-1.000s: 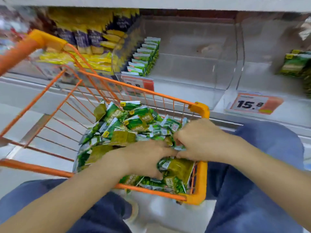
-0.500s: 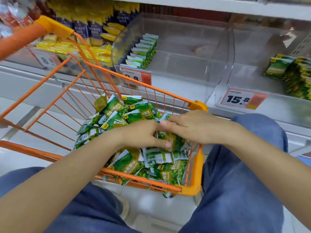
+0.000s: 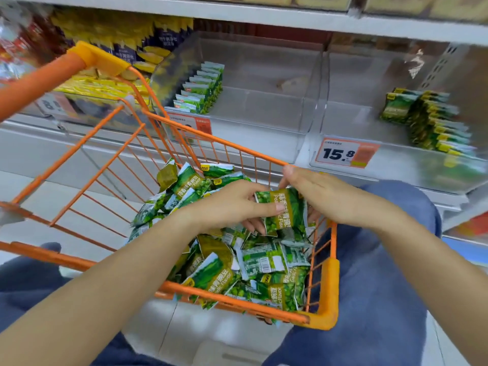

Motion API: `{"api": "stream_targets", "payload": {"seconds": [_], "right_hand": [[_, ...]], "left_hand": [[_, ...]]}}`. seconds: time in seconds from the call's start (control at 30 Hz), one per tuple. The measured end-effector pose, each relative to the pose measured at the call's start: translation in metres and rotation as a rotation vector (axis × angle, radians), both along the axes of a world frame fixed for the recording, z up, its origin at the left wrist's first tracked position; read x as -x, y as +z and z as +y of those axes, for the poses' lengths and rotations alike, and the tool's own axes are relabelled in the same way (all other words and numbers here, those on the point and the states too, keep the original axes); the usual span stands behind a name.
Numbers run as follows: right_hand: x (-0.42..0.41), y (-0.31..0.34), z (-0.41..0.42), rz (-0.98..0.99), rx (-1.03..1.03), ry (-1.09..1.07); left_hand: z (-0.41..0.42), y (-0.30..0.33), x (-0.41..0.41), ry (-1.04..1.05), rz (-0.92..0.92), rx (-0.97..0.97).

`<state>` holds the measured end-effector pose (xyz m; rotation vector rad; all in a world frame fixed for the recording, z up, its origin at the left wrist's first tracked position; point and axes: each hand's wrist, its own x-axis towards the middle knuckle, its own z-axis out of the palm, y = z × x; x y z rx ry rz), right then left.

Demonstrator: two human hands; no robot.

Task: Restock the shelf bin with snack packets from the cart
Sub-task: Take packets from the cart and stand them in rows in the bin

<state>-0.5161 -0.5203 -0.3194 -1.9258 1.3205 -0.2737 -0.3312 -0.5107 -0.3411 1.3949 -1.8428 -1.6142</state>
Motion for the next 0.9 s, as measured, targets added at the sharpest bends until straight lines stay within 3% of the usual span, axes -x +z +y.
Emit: {"api": "stream_targets", "payload": {"seconds": [0.13, 0.3, 0.6, 0.73, 0.8, 0.9], "right_hand": [[0.007, -0.002, -0.001, -0.192, -0.162, -0.193], [0.000, 0.002, 0.006, -0.217, -0.179, -0.237], [-0.004, 0.008, 0.015, 0.004, 0.050, -0.276], [-0.001, 0.012, 0.015, 0.071, 0.087, -0.259], [0.006, 0.011, 0.012, 0.072, 0.054, -0.269], [0.030, 0.016, -0.004, -0.072, -0.004, -0.375]], "left_hand": [[0.002, 0.007, 0.001, 0.124, 0.102, -0.024], [0.006, 0.007, 0.005, 0.267, 0.228, -0.130], [0.016, 0.003, 0.019, 0.317, 0.357, -0.351], [0.012, 0.006, 0.028, 0.208, 0.332, -0.384], [0.004, 0.012, 0.035, 0.111, 0.247, -0.295], [-0.019, 0.027, 0.049, -0.041, 0.164, -0.170]]}}
